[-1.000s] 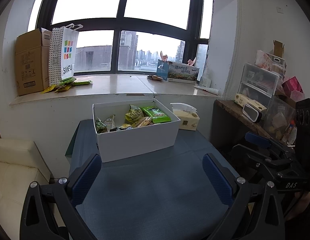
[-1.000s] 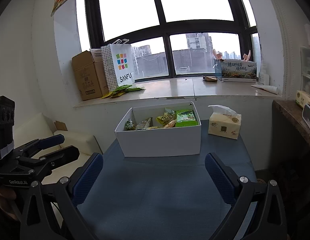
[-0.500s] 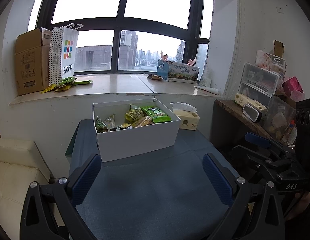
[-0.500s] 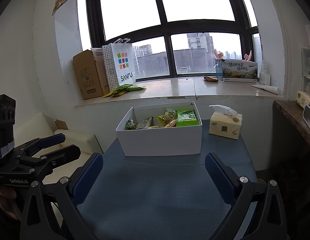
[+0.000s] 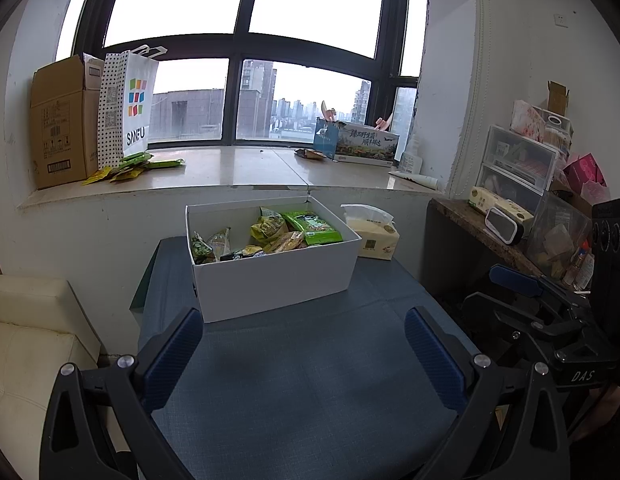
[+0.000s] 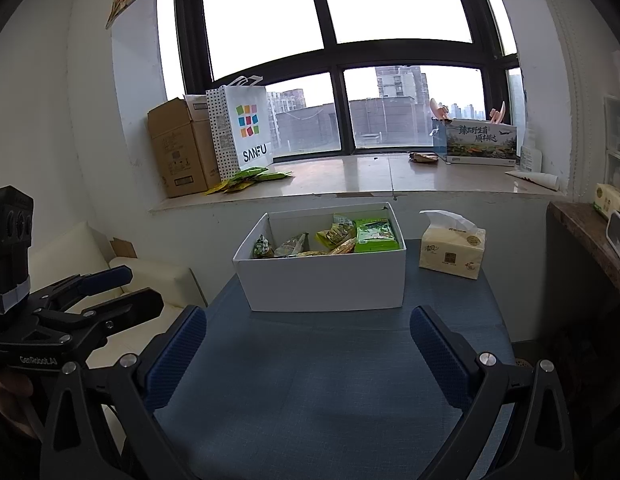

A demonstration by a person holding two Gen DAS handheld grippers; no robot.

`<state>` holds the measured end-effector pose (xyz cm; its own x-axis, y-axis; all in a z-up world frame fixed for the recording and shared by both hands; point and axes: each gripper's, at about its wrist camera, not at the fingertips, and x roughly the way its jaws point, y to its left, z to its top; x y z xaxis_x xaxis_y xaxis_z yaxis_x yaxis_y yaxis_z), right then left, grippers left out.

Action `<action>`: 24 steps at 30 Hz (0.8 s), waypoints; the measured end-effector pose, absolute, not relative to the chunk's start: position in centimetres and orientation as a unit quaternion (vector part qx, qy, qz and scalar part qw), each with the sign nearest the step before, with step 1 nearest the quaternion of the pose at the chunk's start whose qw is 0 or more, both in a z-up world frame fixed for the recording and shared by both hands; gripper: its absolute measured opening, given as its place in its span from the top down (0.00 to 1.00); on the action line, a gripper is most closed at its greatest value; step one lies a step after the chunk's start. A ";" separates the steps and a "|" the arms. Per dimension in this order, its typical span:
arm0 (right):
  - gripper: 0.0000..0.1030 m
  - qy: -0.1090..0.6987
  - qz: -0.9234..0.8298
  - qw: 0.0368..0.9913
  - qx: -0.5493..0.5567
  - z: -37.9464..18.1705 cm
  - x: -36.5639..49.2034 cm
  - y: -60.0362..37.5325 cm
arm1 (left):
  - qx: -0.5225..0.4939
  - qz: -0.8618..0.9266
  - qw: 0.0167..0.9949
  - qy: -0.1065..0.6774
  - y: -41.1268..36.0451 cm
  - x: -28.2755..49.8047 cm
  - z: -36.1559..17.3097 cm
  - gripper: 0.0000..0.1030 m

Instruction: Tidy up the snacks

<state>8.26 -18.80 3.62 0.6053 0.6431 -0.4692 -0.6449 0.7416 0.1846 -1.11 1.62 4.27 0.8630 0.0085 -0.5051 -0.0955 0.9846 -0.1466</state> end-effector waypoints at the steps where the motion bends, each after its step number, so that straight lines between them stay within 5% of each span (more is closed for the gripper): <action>1: 0.00 0.261 0.360 0.896 -0.002 3.6 8.3 -18.8 | -0.084 0.027 0.961 0.261 1.6 -1.1 4.3 0.00; 24: 0.00 0.260 0.362 0.895 -0.007 3.6 8.3 -18.8 | -0.083 0.027 0.961 0.263 1.8 -1.3 3.9 0.00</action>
<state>8.31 -18.79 3.64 0.6026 0.6447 -0.4704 -0.6521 0.7376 0.1755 -1.30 1.76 3.92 0.8601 0.0073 -0.5101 -0.0951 0.9847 -0.1463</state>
